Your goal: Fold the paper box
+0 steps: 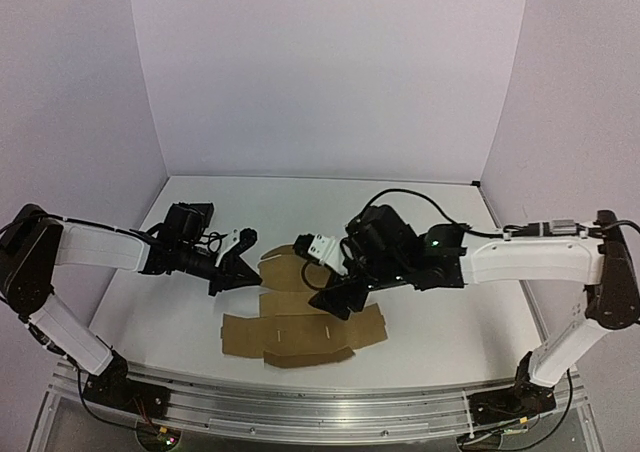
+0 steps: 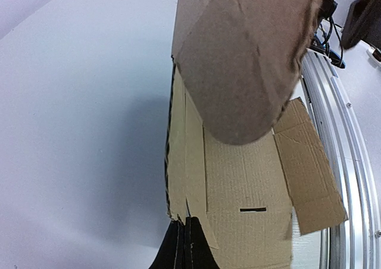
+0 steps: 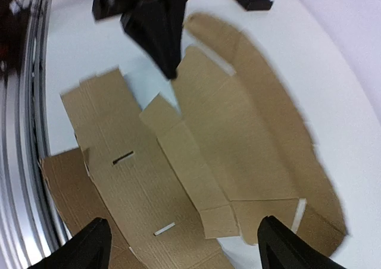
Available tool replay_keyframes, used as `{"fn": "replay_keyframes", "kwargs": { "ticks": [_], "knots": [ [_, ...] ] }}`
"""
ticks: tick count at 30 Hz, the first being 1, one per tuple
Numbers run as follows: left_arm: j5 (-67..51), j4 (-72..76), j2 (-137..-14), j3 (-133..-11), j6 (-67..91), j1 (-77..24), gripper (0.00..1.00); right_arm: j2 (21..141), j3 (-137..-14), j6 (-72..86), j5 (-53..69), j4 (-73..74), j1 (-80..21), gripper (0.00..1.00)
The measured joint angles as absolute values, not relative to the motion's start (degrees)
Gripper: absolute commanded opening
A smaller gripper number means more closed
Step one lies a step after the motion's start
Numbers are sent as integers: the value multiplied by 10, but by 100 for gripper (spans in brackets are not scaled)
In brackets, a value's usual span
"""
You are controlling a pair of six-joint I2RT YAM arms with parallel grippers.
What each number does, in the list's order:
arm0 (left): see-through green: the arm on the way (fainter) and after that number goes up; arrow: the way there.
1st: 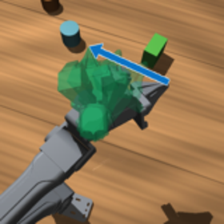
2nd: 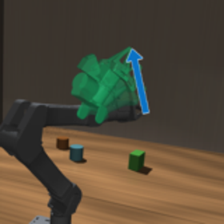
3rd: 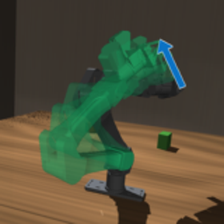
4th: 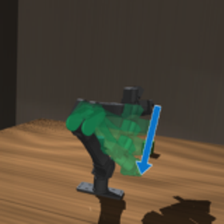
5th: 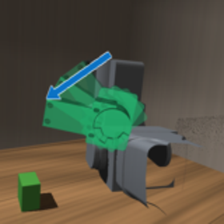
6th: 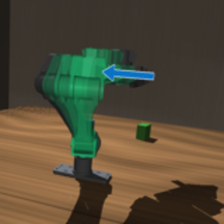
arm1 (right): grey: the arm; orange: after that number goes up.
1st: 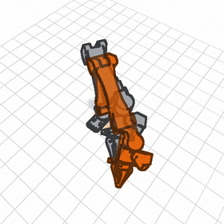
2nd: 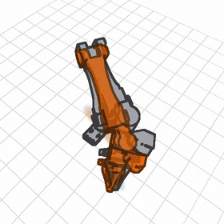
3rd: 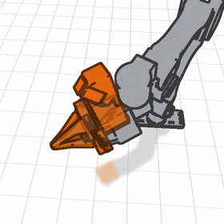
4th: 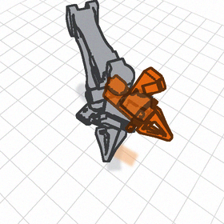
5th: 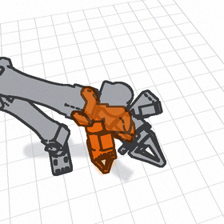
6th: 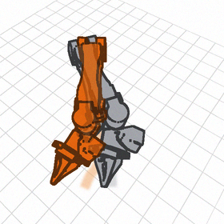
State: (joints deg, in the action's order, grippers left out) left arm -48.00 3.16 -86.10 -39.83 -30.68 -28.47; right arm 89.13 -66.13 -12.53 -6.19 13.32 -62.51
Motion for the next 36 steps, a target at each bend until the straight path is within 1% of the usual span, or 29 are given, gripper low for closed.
{"fn": "replay_keyframes", "kwargs": {
  "ticks": [3, 7, 10, 14, 16, 21, 23, 26, 28, 31, 36],
  "knots": [
    [-482, 37, -859, -397, -307, -285, 0, 824, -634, -85, -65, 110, -614, 98],
    [-488, 37, -859, -397, -306, -285, 0, 758, -575, -35, -58, 91, -567, 98],
    [-502, 35, -859, -397, -307, -285, 0, 750, -547, -12, -45, 84, -522, 98],
    [-520, 28, -859, -401, -308, -285, 0, 780, -547, -19, -15, 68, -495, 98],
    [-527, 26, -859, -405, -310, -285, 0, 802, -550, -28, 2, 56, -487, 96],
    [-533, 24, -859, -411, -315, -285, 0, 841, -550, -46, 44, 16, -476, 86],
    [-534, 24, -860, -412, -318, -285, 0, 850, -552, -47, 57, -3, -474, 84],
    [-535, 24, -863, -413, -329, -285, 0, 863, -558, -47, 77, -29, -474, 73],
    [-538, 21, -867, -413, -335, -285, 0, 872, -564, -43, 91, -41, -474, 60],
    [-540, 13, -874, -415, -344, -285, 0, 891, -579, -43, 110, -58, -474, 43],
    [-541, 5, -878, -427, -355, -285, 0, 900, -585, -44, 134, -70, -474, 27]
  ]
}}
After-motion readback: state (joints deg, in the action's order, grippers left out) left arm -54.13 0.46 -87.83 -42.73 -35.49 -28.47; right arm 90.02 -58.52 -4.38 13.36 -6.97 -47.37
